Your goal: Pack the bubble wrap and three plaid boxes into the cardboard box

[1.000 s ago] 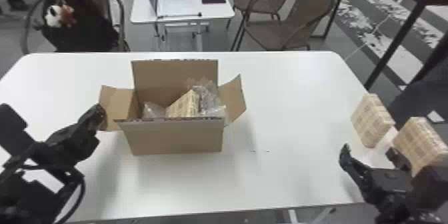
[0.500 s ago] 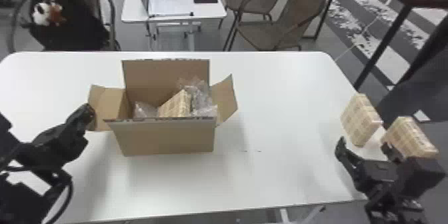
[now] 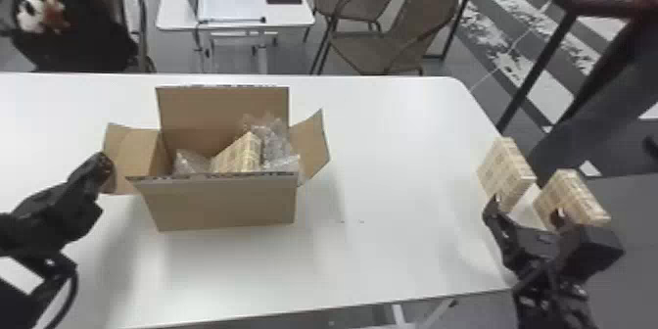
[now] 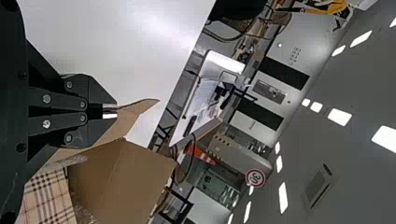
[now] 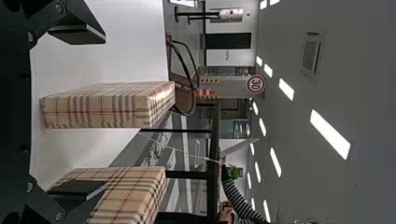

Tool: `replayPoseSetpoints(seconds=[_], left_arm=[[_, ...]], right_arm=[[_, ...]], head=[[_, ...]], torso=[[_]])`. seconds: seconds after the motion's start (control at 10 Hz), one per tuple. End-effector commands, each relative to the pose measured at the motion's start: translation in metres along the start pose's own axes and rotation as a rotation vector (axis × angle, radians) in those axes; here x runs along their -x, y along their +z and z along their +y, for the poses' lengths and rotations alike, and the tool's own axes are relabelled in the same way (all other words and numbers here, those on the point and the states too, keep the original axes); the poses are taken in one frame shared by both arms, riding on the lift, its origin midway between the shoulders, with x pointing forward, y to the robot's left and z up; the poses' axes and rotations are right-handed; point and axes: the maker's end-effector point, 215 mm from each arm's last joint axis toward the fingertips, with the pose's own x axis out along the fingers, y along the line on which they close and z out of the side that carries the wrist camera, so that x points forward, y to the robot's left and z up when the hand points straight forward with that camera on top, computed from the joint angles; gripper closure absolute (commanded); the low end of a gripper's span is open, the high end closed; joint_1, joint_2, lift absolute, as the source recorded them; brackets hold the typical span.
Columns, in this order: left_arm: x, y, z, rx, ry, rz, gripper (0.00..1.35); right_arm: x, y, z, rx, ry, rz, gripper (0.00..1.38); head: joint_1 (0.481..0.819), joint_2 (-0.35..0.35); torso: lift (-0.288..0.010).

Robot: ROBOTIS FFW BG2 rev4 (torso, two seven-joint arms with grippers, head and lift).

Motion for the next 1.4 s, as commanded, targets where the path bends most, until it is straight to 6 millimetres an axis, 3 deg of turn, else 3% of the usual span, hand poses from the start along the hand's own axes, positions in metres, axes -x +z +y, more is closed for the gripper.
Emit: replayPoseSetpoints(seconds=[0.0,0.3,0.9,1.0,1.3], left_arm=[[0.0,0.0,-0.001,0.001,-0.001,0.0,1.21],[0.0,0.0,-0.001,-0.001,-0.001,-0.003,1.21],[0.0,-0.001,-0.001,-0.001,-0.003,-0.003,1.21],[0.0,0.0,-0.001,-0.001,-0.002,-0.004,1.21],[0.0,0.0,0.0,-0.003,-0.001,-0.006,1.21]], right_arm=[[-0.01,0.002,0.009,-0.002,0.015,-0.007,0.19],[-0.026,0.001,0.02,0.004,0.033,-0.01,0.22],[-0.05,-0.01,0.013,0.001,0.03,0.009,0.27],[-0.054,-0.006,0.014,0.0,0.031,0.002,0.37],[-0.052,-0.001,0.017,0.009,0.033,-0.005,1.1]], head=[[0.695,-0.143],[0.695,-0.132],[0.695,-0.137],[0.695,-0.137],[0.695,-0.139]], torso=[[-0.174],[-0.174],[-0.174],[-0.174],[-0.174]])
